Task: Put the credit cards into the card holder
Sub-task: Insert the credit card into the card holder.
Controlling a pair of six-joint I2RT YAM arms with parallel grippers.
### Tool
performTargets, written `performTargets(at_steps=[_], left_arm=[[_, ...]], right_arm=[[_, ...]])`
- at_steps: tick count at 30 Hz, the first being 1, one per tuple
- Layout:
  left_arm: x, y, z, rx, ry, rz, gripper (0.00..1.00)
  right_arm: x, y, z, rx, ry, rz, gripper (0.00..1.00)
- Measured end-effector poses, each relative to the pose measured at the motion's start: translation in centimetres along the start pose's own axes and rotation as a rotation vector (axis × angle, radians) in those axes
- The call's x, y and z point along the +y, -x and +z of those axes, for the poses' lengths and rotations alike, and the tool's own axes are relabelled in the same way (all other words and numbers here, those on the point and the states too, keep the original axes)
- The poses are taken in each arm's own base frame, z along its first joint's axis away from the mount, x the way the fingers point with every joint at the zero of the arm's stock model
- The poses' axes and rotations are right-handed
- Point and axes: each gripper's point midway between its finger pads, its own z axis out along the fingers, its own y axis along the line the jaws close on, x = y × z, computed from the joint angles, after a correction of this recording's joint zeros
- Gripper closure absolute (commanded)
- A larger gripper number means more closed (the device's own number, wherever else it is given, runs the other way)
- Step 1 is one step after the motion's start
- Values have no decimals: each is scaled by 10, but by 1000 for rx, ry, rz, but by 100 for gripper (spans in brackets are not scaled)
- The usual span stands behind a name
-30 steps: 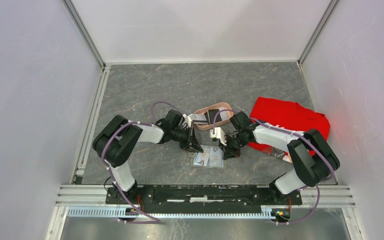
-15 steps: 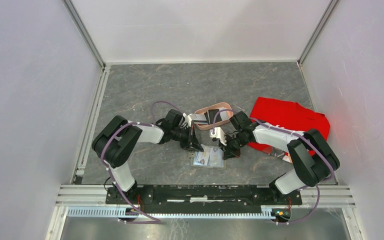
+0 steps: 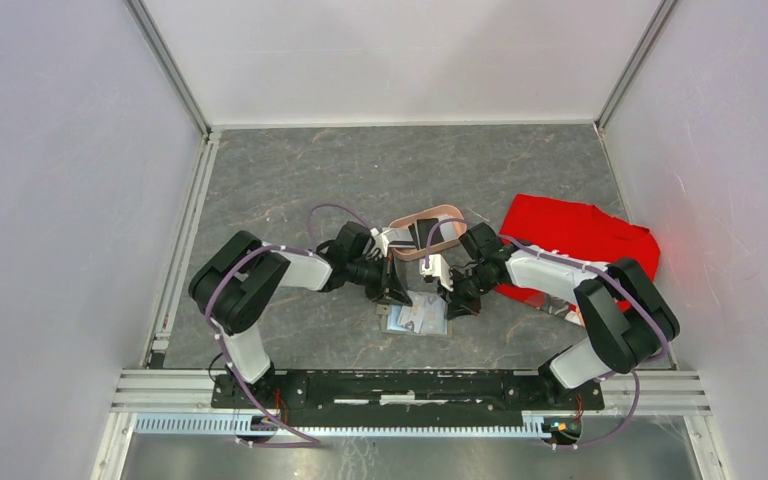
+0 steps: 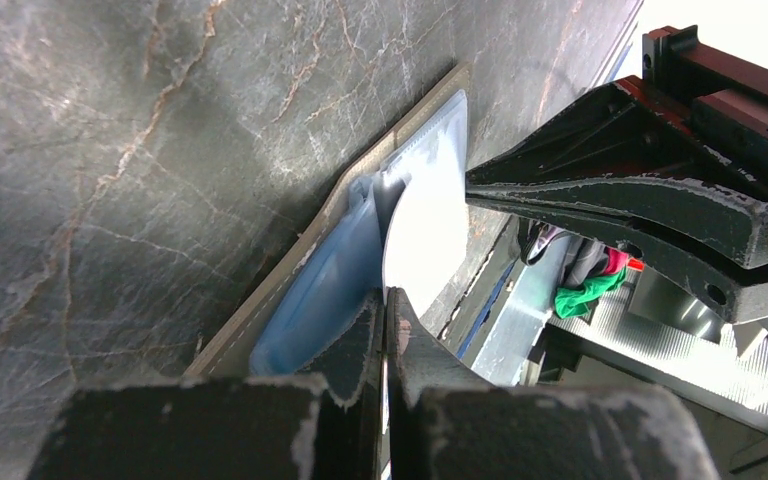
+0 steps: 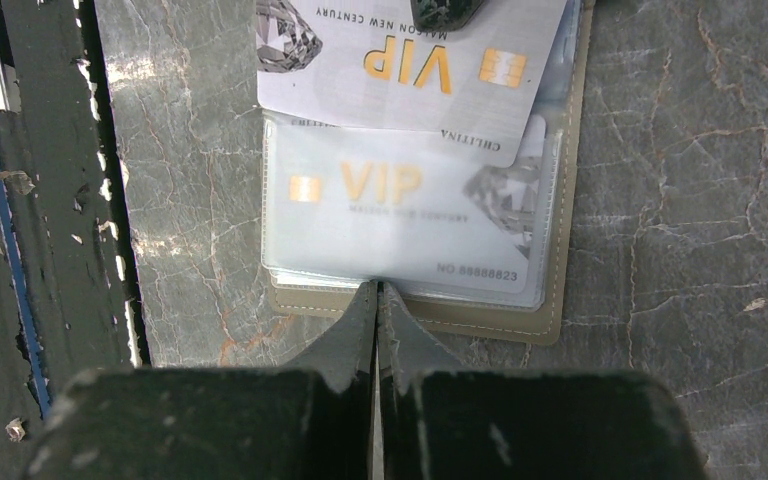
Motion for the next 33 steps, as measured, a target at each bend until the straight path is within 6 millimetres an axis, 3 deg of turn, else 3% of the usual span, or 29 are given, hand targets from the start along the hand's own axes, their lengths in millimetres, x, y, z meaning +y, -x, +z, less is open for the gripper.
performTargets(at_steps=[33], left_arm=[[-4, 1, 6, -226, 21, 23, 98]], right_arm=[[0, 0, 0, 1, 1, -1, 99]])
